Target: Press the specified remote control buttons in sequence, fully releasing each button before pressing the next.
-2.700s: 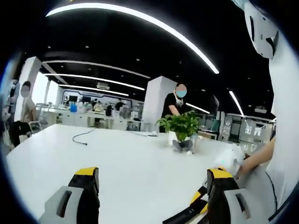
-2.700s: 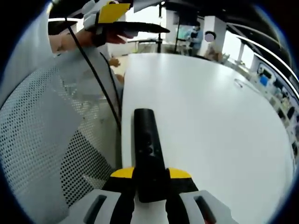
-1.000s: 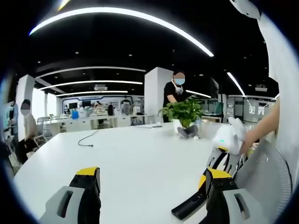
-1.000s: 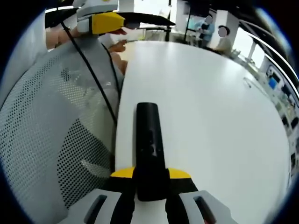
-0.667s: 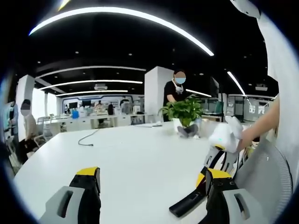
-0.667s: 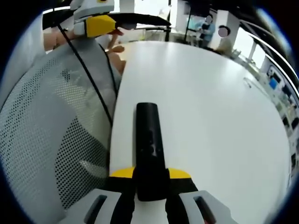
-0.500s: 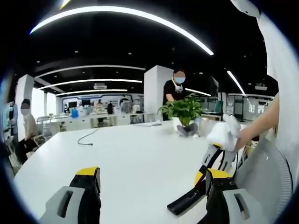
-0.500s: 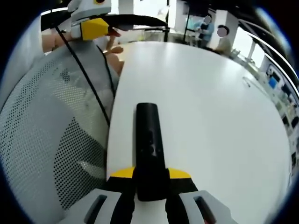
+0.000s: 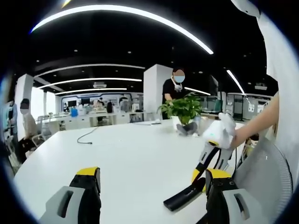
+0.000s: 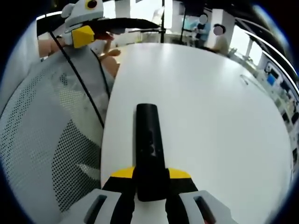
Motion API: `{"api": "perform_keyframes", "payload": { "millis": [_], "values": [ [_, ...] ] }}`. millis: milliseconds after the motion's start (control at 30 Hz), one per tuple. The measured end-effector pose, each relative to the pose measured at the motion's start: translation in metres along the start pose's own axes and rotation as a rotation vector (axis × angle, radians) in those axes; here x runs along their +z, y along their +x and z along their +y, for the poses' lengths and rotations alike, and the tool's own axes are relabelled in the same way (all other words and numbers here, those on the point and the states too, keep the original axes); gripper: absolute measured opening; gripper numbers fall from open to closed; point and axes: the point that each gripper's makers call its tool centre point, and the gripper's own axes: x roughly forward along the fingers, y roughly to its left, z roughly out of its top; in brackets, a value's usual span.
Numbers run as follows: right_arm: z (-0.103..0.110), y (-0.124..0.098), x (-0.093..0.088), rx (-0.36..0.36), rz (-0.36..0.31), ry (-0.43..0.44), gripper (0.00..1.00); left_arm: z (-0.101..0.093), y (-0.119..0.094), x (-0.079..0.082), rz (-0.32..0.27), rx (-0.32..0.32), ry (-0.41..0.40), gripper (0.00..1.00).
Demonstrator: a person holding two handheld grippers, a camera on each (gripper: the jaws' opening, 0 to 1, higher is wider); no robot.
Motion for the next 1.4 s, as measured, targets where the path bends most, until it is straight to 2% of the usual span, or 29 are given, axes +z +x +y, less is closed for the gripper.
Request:
{"api": "perform_keyframes", "payload": {
  "millis": [400,967,1400],
  "values": [
    [-0.006,0.0,0.001,0.007,-0.011,0.026,0.21,0.0,-0.001,0.0,0.0,-0.002,0.002,0.97],
    [-0.013,0.0,0.001,0.009,-0.016,0.004,0.21,0.0,-0.002,0.003,-0.013,0.006,0.002,0.97],
    [-0.03,0.0,0.0,-0.015,0.004,-0.008,0.22,0.001,-0.002,0.004,-0.018,0.007,0.001,0.97]
  ]
}}
